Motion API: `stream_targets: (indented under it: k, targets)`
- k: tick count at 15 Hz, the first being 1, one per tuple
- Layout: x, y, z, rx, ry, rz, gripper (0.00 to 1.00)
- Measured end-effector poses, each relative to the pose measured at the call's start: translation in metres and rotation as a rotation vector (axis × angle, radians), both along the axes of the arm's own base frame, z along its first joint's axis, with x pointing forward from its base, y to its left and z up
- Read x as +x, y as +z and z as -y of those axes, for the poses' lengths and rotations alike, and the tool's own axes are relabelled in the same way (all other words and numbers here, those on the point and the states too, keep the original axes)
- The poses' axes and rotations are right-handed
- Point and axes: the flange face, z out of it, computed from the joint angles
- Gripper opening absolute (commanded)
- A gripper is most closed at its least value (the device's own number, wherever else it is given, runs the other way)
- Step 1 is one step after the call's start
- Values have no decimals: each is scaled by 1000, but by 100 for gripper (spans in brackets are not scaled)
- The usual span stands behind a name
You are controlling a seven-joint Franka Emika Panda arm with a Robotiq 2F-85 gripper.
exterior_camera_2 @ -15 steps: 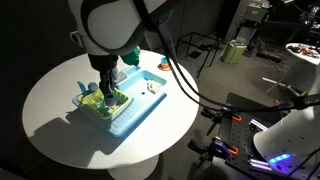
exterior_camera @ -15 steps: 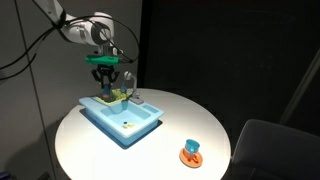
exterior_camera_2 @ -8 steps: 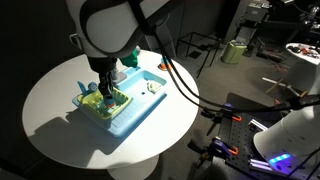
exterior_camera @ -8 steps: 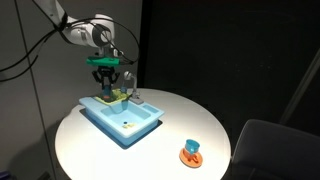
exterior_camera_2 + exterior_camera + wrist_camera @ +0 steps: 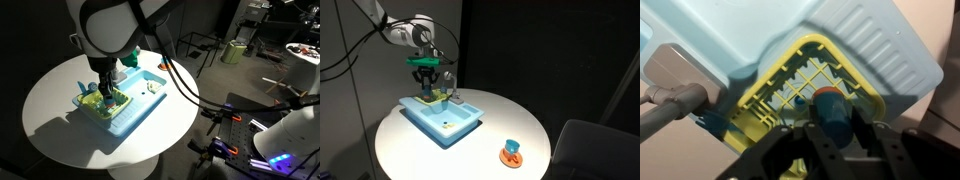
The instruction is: Move the stacked cups from the table to the plate rack on the toy sink
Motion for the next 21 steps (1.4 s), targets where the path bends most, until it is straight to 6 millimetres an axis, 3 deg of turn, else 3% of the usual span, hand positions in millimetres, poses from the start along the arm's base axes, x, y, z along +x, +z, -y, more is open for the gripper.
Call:
stream_targets:
  k: [7,8,9,14,21]
  targets:
    - [0,0,0,0,0,0,38]
    - [0,0,0,0,0,0,63]
    - [0,0,0,0,0,0,64]
    - [-1,-2,-1,0,1,-3,99]
    - [-1,-2,-3,1,5,-5,100]
